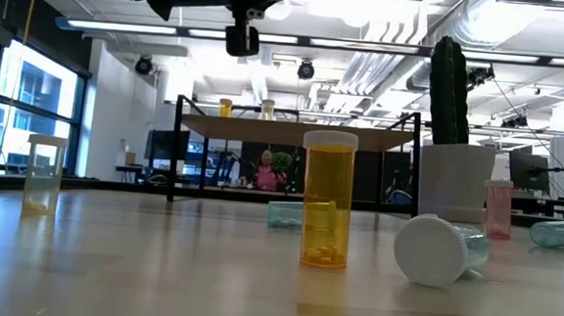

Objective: Pick and place medicine bottles onto shelf by color
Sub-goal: Put the top left pink pill bottle on the shelf

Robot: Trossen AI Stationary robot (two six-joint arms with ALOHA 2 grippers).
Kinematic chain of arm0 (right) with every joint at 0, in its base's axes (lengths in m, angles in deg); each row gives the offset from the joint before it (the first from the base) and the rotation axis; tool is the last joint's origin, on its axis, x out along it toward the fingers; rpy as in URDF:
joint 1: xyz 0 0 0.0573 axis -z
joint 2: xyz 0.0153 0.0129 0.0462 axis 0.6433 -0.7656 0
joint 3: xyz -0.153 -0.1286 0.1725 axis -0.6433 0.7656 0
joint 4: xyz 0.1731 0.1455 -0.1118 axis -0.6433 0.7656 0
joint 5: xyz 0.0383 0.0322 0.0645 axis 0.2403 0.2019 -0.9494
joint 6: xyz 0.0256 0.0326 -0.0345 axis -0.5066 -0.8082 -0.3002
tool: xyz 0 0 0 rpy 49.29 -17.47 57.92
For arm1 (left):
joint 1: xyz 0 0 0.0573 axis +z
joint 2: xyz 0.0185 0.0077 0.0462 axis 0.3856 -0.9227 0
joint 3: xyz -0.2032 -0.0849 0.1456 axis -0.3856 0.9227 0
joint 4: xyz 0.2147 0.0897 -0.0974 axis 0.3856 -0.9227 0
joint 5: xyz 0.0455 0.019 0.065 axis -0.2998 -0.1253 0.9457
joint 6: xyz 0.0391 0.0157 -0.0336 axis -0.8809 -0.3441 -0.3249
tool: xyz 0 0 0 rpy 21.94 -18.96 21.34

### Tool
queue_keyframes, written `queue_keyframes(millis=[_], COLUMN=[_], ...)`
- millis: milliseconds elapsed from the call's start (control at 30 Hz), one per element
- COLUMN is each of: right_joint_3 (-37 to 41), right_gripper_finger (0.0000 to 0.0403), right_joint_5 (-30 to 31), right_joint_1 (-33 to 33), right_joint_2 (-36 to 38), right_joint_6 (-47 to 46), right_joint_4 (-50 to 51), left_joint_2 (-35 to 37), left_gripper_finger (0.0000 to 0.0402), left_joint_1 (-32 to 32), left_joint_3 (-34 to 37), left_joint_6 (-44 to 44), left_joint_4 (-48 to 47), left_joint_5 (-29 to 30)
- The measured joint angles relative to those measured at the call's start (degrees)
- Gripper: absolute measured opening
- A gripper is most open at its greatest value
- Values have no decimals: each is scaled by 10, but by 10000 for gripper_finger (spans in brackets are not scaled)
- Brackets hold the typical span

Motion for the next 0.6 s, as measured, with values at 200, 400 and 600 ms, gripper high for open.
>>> queue_keyframes(millis=[200, 400, 600], right_joint_3=[0, 0, 0], right_gripper_finger=[161, 161, 161], right_joint_5=[-1, 1, 45], right_joint_1=[4, 7, 7], right_joint_2=[0, -14, -36], right_joint_6=[46, 80, 127], right_joint_4=[-10, -28, -38], left_joint_2=[0, 0, 0], left_gripper_finger=[92, 92, 92], left_joint_1=[0, 0, 0], left_joint_3=[0, 0, 0], left_joint_6=[12, 17, 14], left_joint_4=[19, 34, 31], left_joint_5=[-1, -2, -3])
